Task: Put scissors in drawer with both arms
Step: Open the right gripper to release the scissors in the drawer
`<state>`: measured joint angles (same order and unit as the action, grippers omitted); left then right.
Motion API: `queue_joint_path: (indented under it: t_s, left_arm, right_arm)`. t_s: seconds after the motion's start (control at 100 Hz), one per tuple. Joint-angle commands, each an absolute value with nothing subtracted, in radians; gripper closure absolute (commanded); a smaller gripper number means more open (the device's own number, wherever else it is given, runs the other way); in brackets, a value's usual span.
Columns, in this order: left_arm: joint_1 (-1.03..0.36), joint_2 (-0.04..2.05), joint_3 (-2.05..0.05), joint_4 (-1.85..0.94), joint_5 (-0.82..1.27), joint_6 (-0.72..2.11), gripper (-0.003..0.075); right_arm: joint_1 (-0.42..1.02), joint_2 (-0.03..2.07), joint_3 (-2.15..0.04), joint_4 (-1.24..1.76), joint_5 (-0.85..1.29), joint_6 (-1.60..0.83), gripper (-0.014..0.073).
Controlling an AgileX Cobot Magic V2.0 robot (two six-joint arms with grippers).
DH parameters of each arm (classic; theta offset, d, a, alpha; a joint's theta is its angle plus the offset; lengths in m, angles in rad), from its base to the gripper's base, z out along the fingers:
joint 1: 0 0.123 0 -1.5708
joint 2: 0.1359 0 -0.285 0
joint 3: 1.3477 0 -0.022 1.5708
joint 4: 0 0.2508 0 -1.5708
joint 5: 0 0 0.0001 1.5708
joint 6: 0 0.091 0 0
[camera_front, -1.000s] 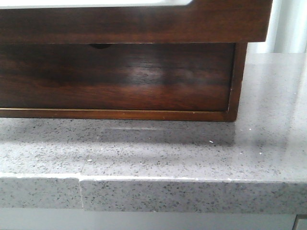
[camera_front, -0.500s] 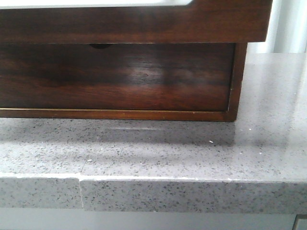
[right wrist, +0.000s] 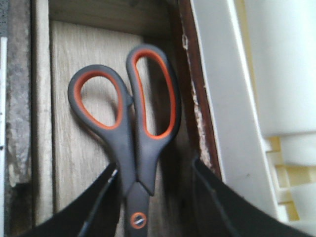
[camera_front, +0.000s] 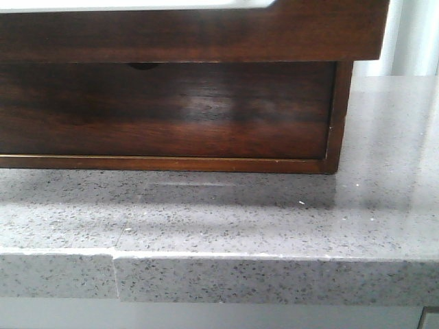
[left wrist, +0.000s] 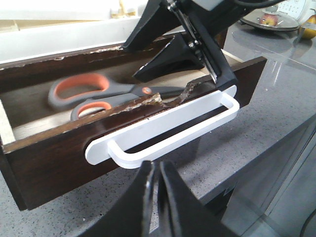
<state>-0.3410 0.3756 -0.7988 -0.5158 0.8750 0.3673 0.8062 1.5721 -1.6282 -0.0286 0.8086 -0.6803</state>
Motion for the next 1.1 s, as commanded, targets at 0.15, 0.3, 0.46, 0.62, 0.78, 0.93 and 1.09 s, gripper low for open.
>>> queue_joint_path:
  t_s: [0.15,0.3,0.46,0.62,0.78,0.93,1.09]
  left_arm:
    - [-0.347,0.383,-0.830,-0.546,0.815,0.369,0.0740]
    - [-0.347,0.383,-0.830,-0.514,0.791,0.369,0.0740]
    - [-0.347,0.379,-0.826,-0.452,0.778,0.369,0.0740]
    - [-0.347,0.315,-0.792,-0.385,0.761,0.369,0.0740]
    - [-0.347,0.242,-0.745,-0.381,0.757,0.369,0.0740]
    - [-0.347,0.212,-0.707,-0.382,0.743,0.369,0.0740]
    - [-0.347,0.212,-0.674,-0.407,0.619,0.367,0.0740]
  right_arm:
    - [0.797,1.519,-1.664,-0.023,0.748,-0.677,0.0292]
    - [0.797,1.460,-1.664,0.052,0.794,-0.632,0.0540]
    - [0.797,1.352,-1.640,0.111,0.862,-0.588,0.0633]
    - [0.797,1.141,-1.483,0.098,0.866,-0.571,0.0637]
    - [0.797,0.824,-1.195,-0.016,0.716,-0.433,0.0638]
    - [0.796,0.518,-0.930,-0.091,0.583,-0.417,0.0638]
    - [0.796,0.326,-0.773,-0.173,0.474,-0.274,0.0638]
